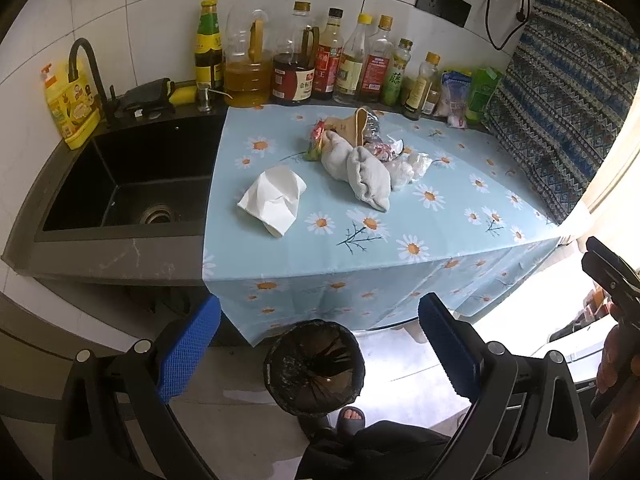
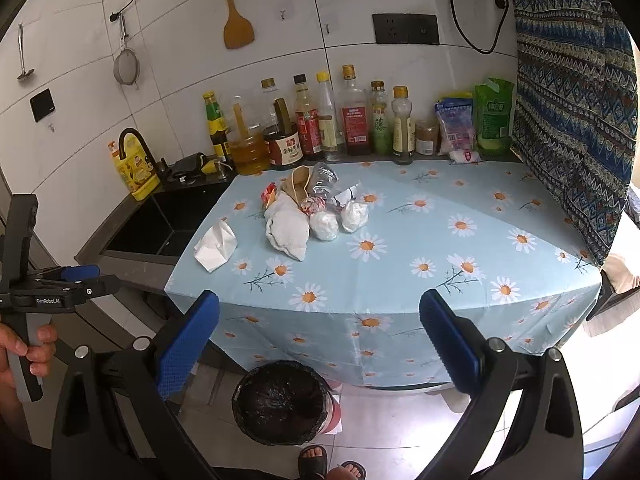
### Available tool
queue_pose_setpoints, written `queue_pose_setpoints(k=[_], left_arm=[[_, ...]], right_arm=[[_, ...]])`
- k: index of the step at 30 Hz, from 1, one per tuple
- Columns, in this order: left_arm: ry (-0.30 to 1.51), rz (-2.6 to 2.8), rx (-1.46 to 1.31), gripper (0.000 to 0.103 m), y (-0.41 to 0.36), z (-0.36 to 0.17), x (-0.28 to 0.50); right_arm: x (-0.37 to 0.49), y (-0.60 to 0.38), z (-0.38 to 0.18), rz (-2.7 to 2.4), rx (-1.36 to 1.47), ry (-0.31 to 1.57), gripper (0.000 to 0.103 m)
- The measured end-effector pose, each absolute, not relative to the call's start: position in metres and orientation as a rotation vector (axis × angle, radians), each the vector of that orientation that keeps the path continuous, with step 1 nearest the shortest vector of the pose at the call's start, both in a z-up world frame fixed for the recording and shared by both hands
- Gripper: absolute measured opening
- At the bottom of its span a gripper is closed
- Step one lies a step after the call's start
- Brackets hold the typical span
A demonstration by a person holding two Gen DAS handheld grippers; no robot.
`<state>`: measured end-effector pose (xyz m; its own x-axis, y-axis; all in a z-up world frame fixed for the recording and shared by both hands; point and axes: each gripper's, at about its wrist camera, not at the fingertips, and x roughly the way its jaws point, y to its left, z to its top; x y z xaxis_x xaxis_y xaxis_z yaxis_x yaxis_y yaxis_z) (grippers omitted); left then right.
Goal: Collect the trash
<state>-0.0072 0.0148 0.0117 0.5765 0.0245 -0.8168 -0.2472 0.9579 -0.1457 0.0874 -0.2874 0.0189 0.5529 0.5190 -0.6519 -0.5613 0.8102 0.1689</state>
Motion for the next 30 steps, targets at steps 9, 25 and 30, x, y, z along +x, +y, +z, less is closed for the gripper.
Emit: queue_pose_setpoints(k=[9,25,30], left_arm=[[0.946,0.155,-0.268,0.096,0.0166,0.0105,-0.0061],[0.932,0.156,-0.263,0.096,0.0165,0.0153,-0.0031],[0.944,0.151,-0.267,0.096,0.0152,0.0148,-0.0008]], right_arm=[[0.0883,-0.2834,0.0219,0.637,-0.049,0.760,0.099],[0.0906,-0.2853,0.0234,0.638,-0.040,0.766,0.099],[0.0900,-0.2837,0.0223,0.640,-0.039,0.778,0.099]])
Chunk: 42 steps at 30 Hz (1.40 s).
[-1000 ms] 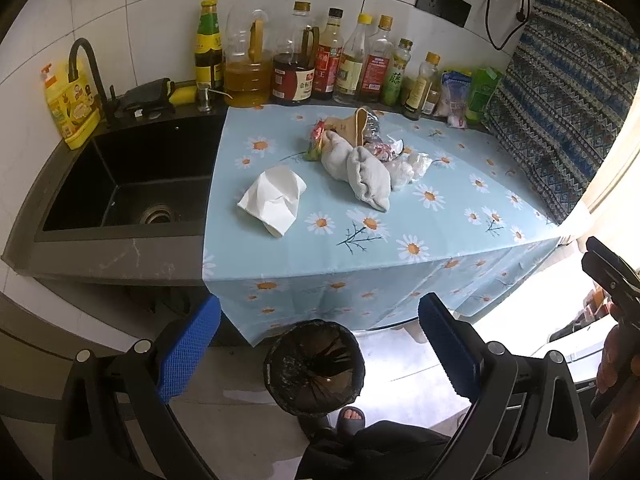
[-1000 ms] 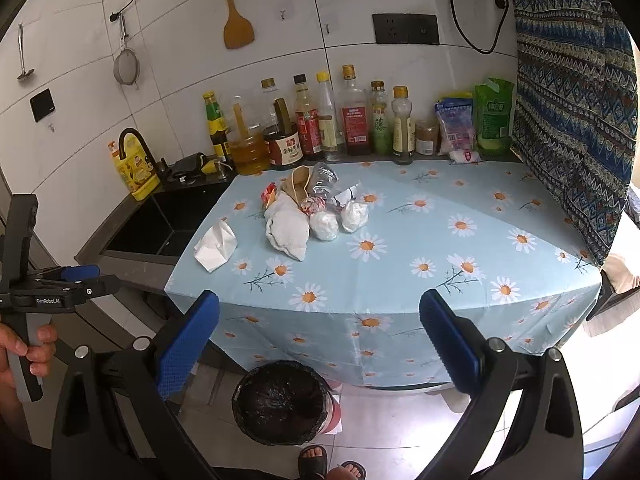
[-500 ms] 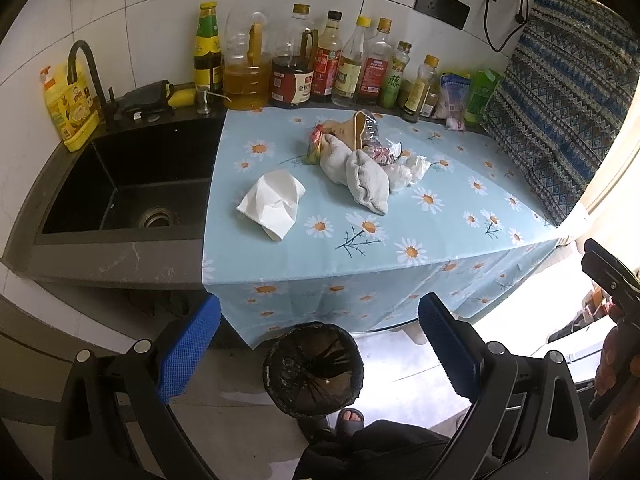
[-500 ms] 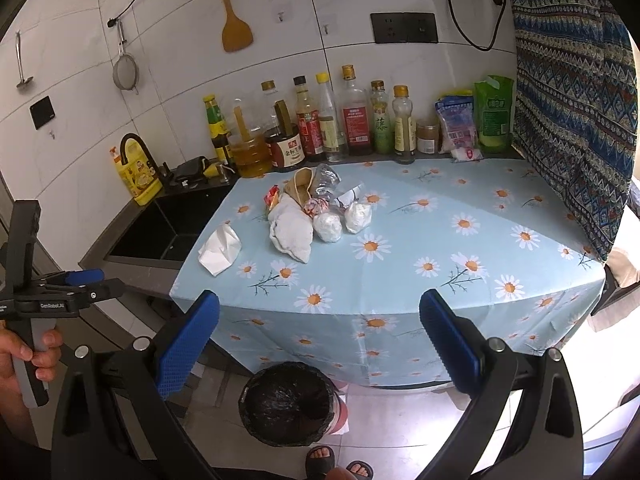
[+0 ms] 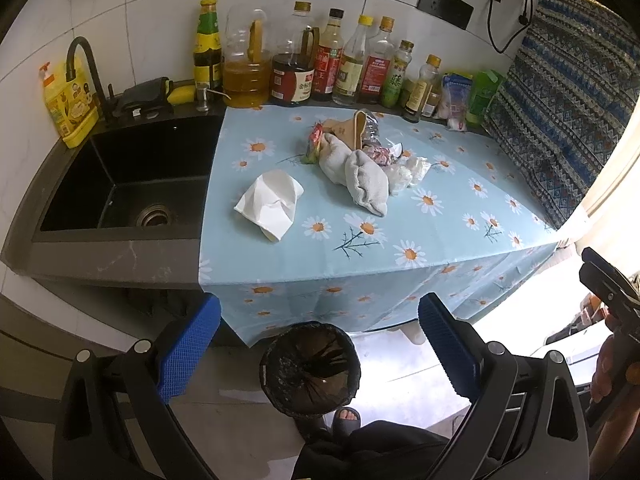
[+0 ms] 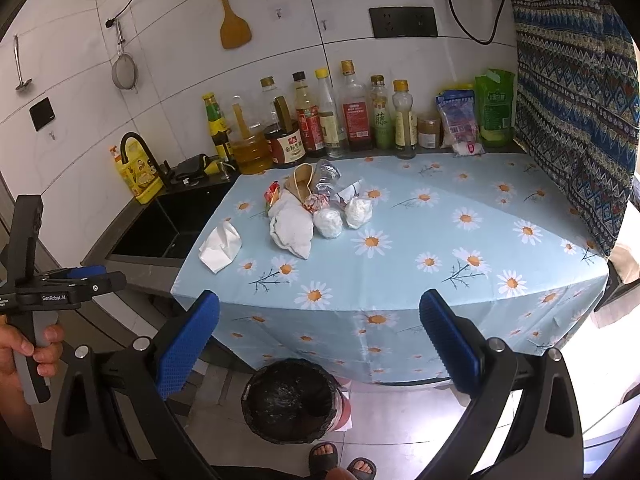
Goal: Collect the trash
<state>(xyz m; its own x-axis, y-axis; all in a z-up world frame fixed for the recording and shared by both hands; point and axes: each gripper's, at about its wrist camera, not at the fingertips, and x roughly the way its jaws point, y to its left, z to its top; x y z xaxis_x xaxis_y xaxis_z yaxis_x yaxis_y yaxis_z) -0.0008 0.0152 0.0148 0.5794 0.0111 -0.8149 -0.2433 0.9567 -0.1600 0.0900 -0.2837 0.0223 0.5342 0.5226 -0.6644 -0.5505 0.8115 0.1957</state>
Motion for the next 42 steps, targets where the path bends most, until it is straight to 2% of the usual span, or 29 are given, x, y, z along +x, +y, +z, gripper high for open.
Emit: queue_pose_setpoints(k=[22,42], left_arm=[[0.980,0.164,-0.259,0.096,0.027,0.018,0.007],[1.075,0.141,-0.254,0.096,0.059,-0.013,0.059]], right_arm=[[0.098,-0.272,0.025,0.669,-0.056,0.790,0.099],[0.140,-0.244,0.016,0.681,-0.069,0.848,0.099]])
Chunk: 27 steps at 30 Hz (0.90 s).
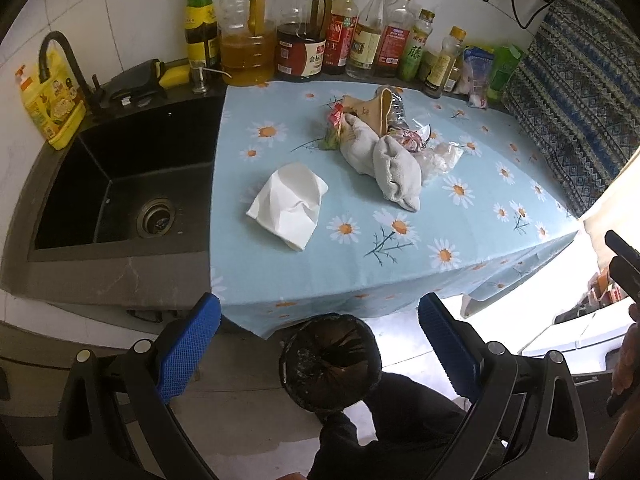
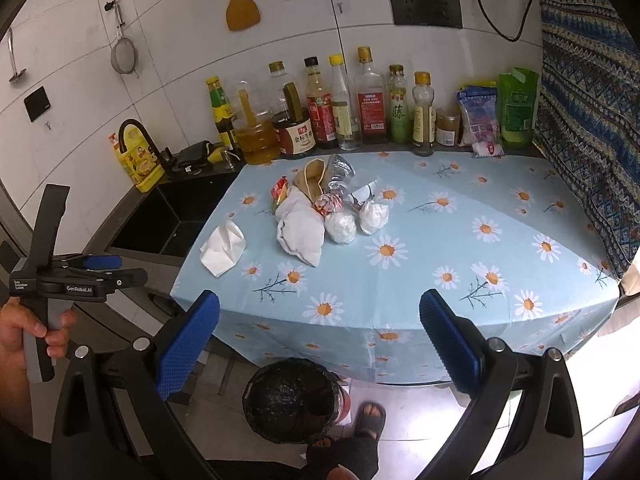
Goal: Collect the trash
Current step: 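Grasp the white paper tissue with the left tool while the right tool grasps the clear plastic bag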
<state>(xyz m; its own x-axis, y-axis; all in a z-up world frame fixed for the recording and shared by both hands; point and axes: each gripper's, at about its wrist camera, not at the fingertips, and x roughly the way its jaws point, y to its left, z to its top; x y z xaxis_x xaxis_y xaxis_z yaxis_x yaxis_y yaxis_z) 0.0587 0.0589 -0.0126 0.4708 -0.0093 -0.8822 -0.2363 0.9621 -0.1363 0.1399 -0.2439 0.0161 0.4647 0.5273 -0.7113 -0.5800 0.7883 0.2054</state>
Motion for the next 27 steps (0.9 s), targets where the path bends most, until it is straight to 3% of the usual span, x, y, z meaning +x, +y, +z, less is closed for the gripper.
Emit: queue_pose_setpoints(k=[27], left_arm=[[1.298,0.198,-0.205,0.096,0.110,-0.123,0.204]], right_arm=[[0.356,-0.206,-0.088,0.731,0.064,1.138,0.099]])
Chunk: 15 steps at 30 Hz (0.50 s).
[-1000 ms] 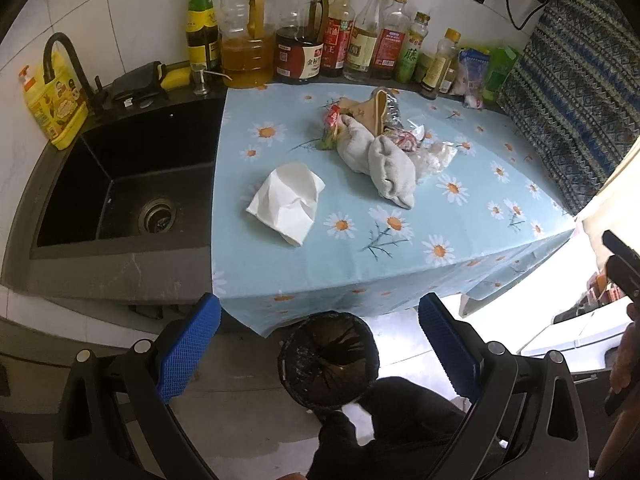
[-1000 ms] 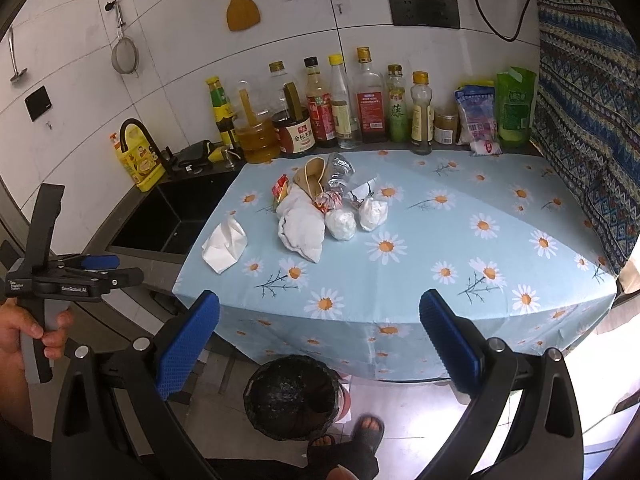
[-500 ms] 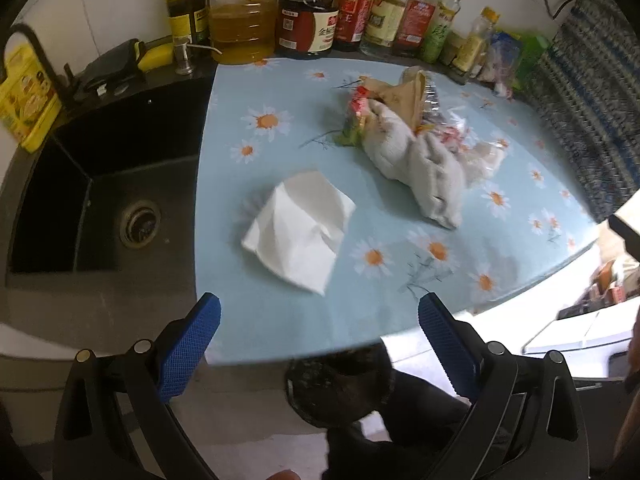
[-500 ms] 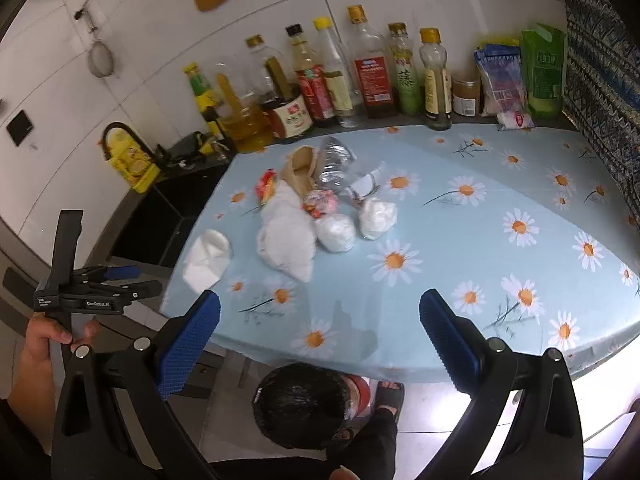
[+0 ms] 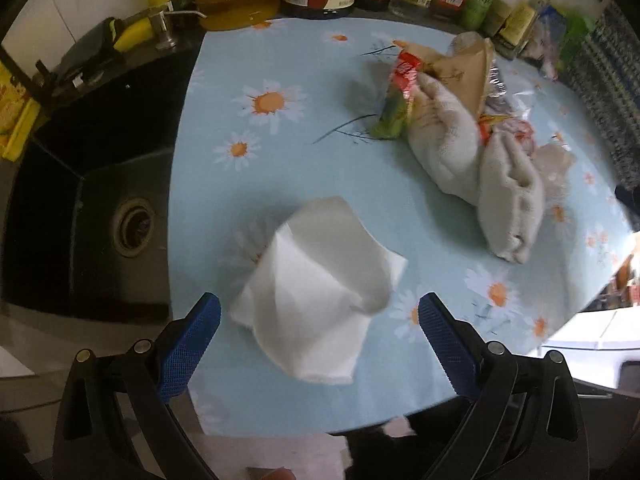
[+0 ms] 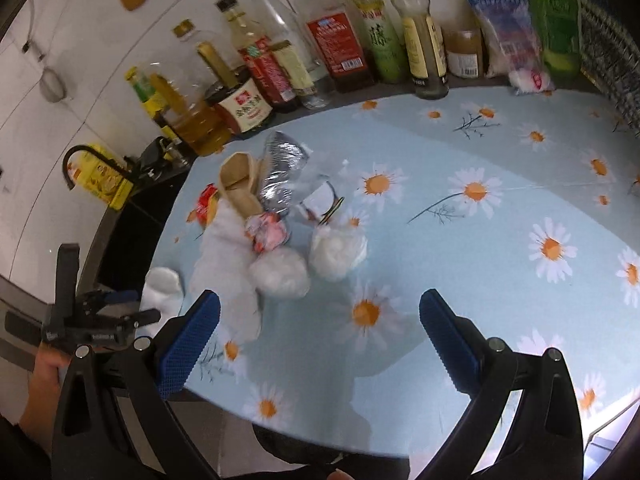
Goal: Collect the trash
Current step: 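Grasp the white paper tissue with the left tool while the right tool grasps the clear plastic bag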
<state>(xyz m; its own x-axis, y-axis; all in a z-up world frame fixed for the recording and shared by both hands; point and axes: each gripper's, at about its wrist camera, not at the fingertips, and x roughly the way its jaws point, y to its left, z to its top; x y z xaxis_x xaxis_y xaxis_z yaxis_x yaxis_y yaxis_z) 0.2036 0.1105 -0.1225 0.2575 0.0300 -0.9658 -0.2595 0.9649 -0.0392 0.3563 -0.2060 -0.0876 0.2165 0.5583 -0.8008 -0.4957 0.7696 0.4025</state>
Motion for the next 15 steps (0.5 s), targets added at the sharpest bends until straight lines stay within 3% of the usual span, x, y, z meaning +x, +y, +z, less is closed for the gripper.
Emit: queue_pose_setpoints(k=[9,12,15], left_arm=[[1.304,0.200,-0.221,0.095,0.120,-0.132,0.219],[1.306,0.194,-0.227,0.095,0.119,-0.134,0.221],[1.307,0.177,-0.221,0.085,0.118,-0.136,0.223]], right_arm=[[0.394,-0.175,-0.122,0.748,0.072,1.237,0.090],[0.405,-0.169,-0.134,0.743,0.085,1.278,0.082],[0.409,-0.165,-0.141,0.731,0.087,1.310,0.069]])
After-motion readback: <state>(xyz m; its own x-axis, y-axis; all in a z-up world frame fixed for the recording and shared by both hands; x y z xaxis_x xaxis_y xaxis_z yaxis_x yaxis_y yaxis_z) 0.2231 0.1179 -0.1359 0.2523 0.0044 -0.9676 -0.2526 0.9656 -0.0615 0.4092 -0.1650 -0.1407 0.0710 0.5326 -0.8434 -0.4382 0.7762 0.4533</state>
